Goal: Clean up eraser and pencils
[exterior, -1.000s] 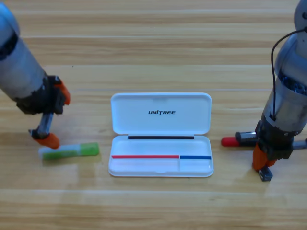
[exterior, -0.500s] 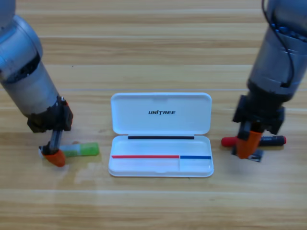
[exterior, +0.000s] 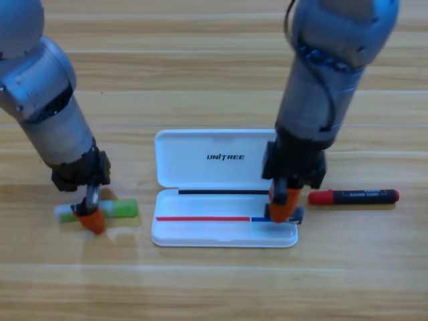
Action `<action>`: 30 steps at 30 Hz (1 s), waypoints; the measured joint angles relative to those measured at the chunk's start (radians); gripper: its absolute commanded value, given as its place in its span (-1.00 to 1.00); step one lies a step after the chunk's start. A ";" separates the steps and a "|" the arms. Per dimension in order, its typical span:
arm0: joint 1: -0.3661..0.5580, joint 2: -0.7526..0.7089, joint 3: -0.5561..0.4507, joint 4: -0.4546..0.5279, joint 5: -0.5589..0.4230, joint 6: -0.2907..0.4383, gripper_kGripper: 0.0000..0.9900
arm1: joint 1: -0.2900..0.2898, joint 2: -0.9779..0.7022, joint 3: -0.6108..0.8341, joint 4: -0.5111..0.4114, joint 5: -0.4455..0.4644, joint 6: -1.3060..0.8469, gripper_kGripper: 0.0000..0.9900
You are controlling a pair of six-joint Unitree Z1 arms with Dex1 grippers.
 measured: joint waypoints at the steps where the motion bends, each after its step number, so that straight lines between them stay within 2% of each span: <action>1: 0.000 0.001 0.000 -0.001 0.000 0.000 0.63 | 0.003 0.008 -0.006 0.000 0.000 0.000 -1.00; 5: 0.000 0.004 0.000 -0.001 -0.001 0.000 0.21 | 0.011 0.043 -0.019 0.000 -0.004 0.000 -1.00; 8: 0.000 0.008 -0.002 -0.001 -0.002 0.005 -0.41 | 0.012 0.062 -0.025 0.000 -0.017 0.000 -1.00; 10: 0.000 0.013 -0.008 -0.001 -0.004 0.035 -0.85 | 0.012 0.080 -0.035 0.000 -0.032 0.000 -1.00; 11: 0.000 0.016 -0.012 -0.001 -0.008 0.051 -1.00 | 0.012 0.087 -0.036 0.000 -0.041 0.000 -1.00; 17: 0.000 0.034 -0.035 0.006 -0.022 0.080 -1.00 | 0.012 0.090 -0.043 0.000 -0.050 0.000 -1.00; 18: 0.000 0.037 -0.041 0.015 -0.022 0.080 -1.00 | 0.012 0.090 -0.045 0.000 -0.050 0.000 -0.76; 22: 0.000 0.057 -0.086 0.069 -0.024 0.080 -1.00 | 0.012 0.090 -0.054 0.000 -0.050 -0.001 0.57; 23: 0.002 0.062 -0.096 0.080 -0.028 0.080 -1.00 | 0.012 0.090 -0.056 0.000 -0.051 -0.001 0.73; 25: 0.008 0.070 -0.119 0.115 -0.052 0.080 -1.00 | 0.012 0.090 -0.060 0.000 -0.056 -0.001 0.78; 30: 0.010 0.108 -0.212 0.282 -0.165 0.080 -1.00 | 0.012 0.089 -0.061 0.000 -0.070 -0.001 0.88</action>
